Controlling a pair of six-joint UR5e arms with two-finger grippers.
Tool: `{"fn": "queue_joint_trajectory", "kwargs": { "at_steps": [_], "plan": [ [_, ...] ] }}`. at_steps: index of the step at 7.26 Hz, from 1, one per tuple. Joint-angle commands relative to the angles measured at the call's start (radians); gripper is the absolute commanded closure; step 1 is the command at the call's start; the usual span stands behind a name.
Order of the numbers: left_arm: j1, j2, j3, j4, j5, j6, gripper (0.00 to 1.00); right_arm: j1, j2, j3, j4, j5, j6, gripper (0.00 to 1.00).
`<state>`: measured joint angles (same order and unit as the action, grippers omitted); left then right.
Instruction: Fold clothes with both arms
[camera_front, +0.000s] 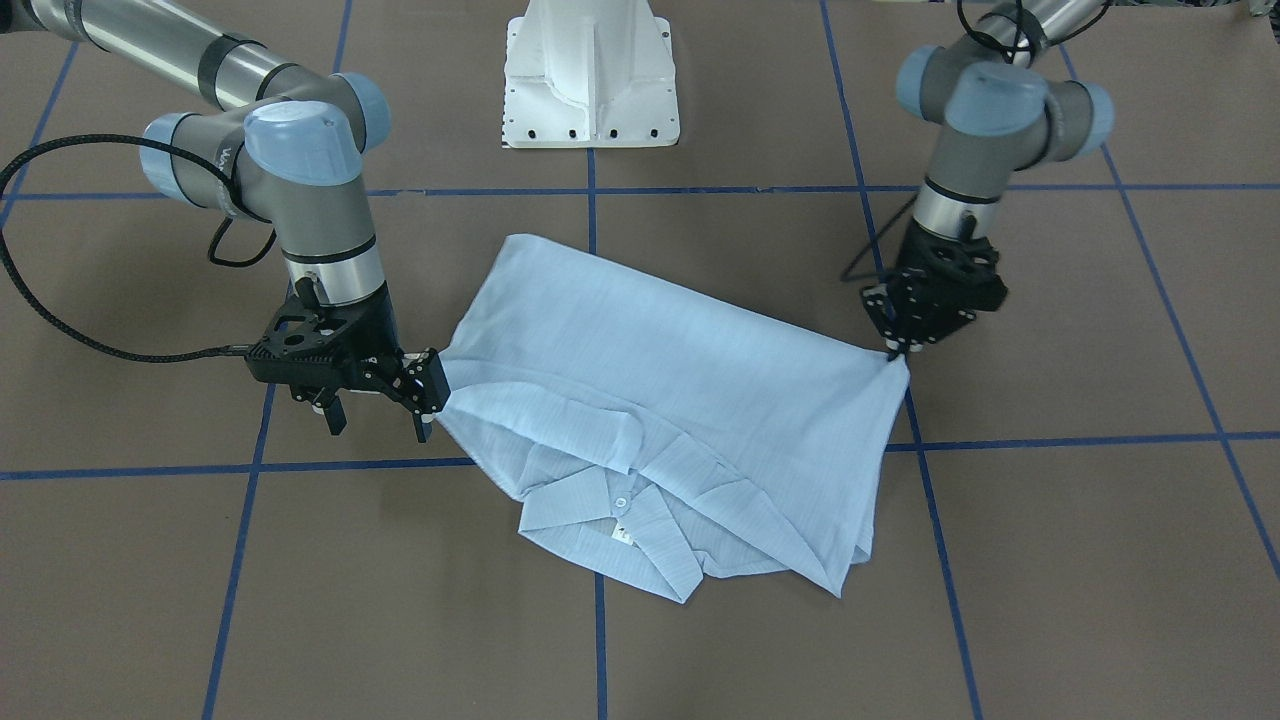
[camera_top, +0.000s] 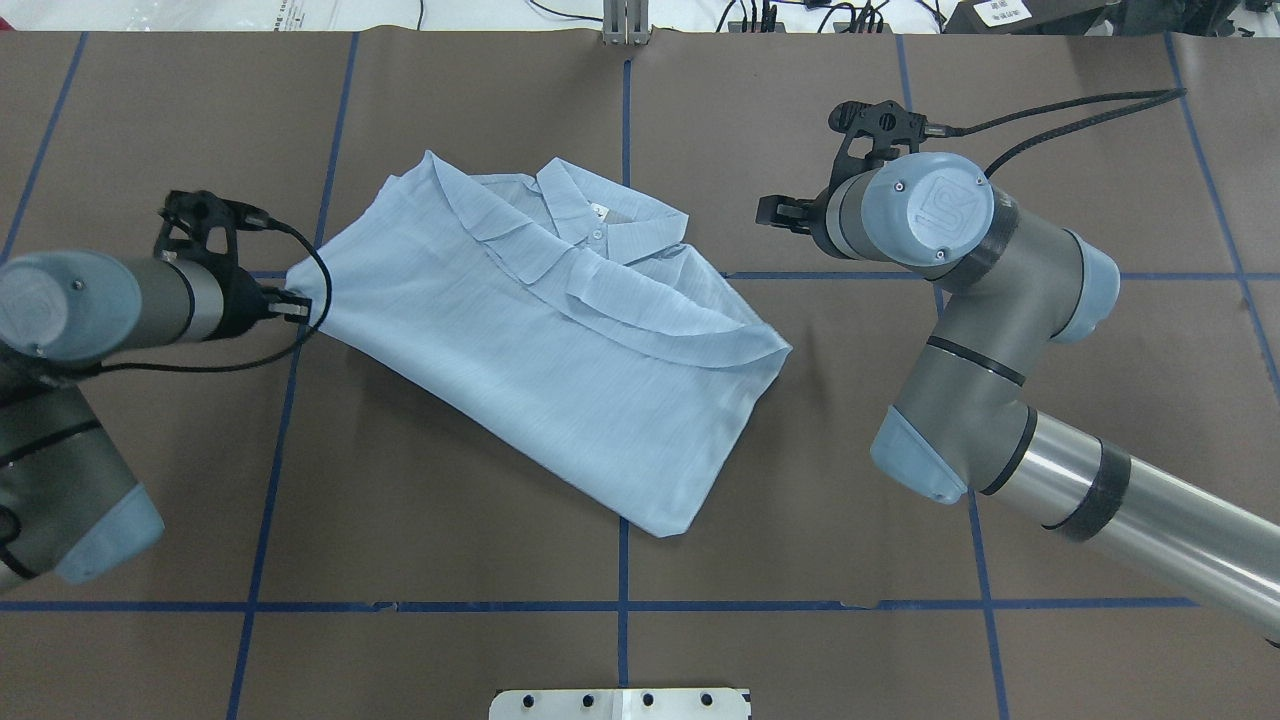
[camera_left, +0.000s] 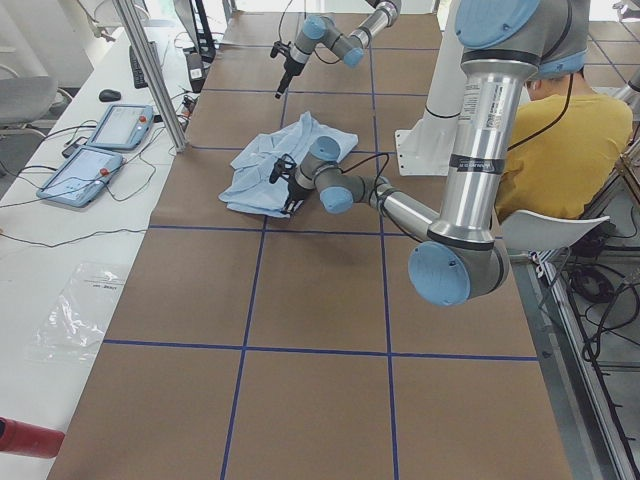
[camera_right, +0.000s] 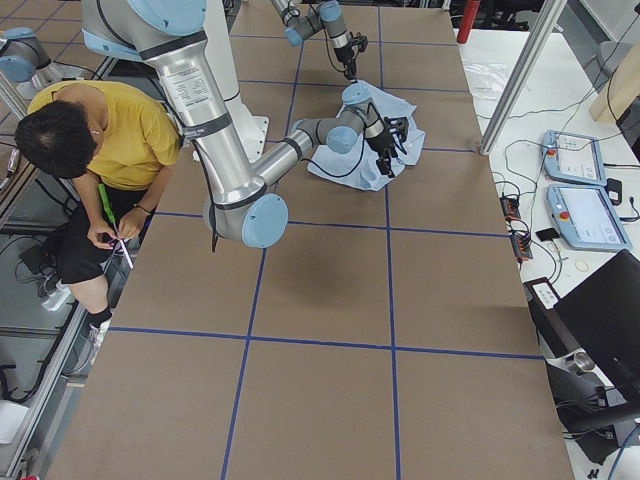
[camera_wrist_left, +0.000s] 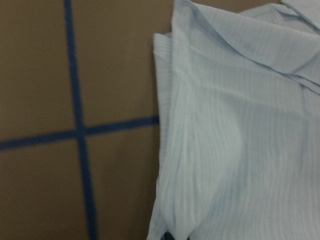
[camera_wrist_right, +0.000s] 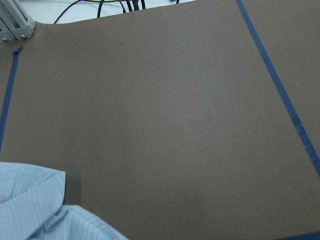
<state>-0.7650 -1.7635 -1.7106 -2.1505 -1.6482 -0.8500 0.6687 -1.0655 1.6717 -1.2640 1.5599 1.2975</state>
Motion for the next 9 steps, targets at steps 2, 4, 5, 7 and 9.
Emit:
{"fn": "queue_joint_trajectory", "kwargs": {
  "at_steps": [2, 4, 5, 7, 9],
  "plan": [
    [-0.195, -0.396, 0.517, -0.064, 0.033, 0.117, 1.0, -0.046, 0.018, 0.036, -0.005, -0.021, 0.049, 0.0],
    [-0.212, -0.569, 0.792, -0.188, 0.074, 0.109, 1.0, -0.086, 0.036, 0.043, -0.011, -0.056, 0.091, 0.0],
    [-0.23, -0.57, 0.796, -0.193, 0.077, 0.118, 0.93, -0.104, 0.051, 0.039, -0.012, -0.067, 0.112, 0.0],
    [-0.244, -0.509, 0.746, -0.276, 0.052, 0.15, 0.0, -0.13, 0.214, -0.094, -0.053, -0.069, 0.228, 0.0],
    [-0.246, -0.412, 0.613, -0.279, -0.041, 0.154, 0.0, -0.141, 0.42, -0.36, -0.057, -0.069, 0.409, 0.02]
  ]
}}
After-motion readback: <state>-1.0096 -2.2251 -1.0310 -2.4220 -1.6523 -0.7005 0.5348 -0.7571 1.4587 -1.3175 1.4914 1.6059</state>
